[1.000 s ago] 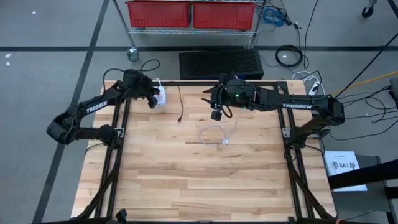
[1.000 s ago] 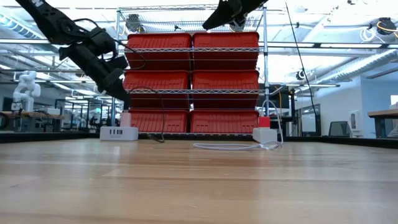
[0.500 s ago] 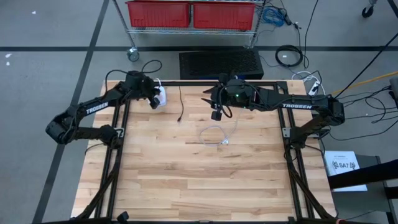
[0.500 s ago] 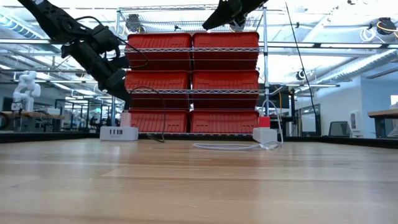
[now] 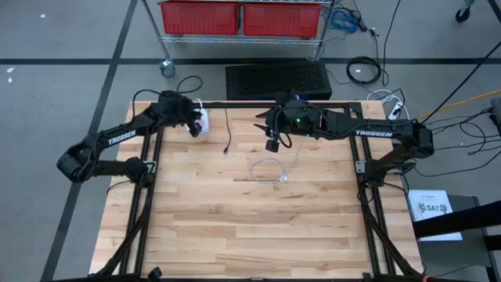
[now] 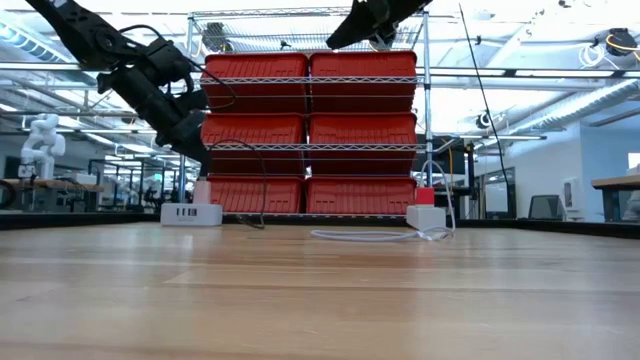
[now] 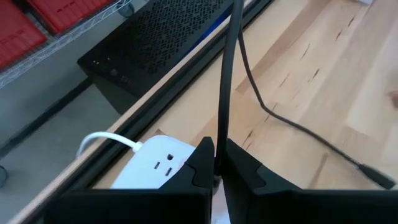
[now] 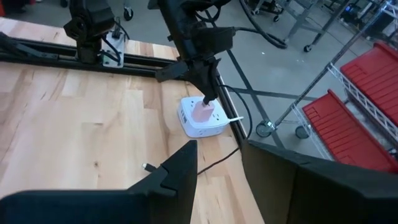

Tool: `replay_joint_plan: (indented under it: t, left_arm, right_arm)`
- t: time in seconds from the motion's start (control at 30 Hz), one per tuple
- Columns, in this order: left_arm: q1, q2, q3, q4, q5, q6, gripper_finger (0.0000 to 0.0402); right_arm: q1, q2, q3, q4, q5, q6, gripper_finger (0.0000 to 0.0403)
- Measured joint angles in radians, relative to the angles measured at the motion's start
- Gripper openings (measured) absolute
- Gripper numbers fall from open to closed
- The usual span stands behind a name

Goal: Insert USB
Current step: Insert the black charger cable into the orange charger adapter

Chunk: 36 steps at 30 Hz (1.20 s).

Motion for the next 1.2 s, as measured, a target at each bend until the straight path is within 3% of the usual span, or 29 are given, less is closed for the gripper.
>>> replay_joint_plan:
  t: [0.2, 0.37, 0.7, 0.97, 1.2]
  left_arm:
    - [-0.010, -0.056, -0.005, 0.004, 0.021, -0.080, 0.0016]
    - [-0.011, -0.084, -0.006, -0.003, 0.032, -0.125, 0.0016]
    - [-0.010, -0.090, -0.017, -0.005, 0.022, -0.096, 0.0016]
    - [-0.022, -0.083, -0.067, 0.043, 0.017, -0.124, 0.0016]
    - [-0.022, -0.100, -0.027, 0.023, 0.020, -0.124, 0.0016]
  right_arm:
    - [-0.001, 0.000, 0.000, -0.073, 0.017, 0.008, 0.0115]
    - [-0.015, 0.000, -0.045, -0.105, 0.082, 0.052, 0.0084]
    - [-0.051, 0.001, -0.270, 0.092, 0.019, 0.185, 0.0043]
    - [-0.051, 0.001, -0.278, 0.144, -0.002, 0.191, 0.0043]
    - [-0.051, 0.000, -0.278, 0.168, -0.004, 0.195, 0.0043]
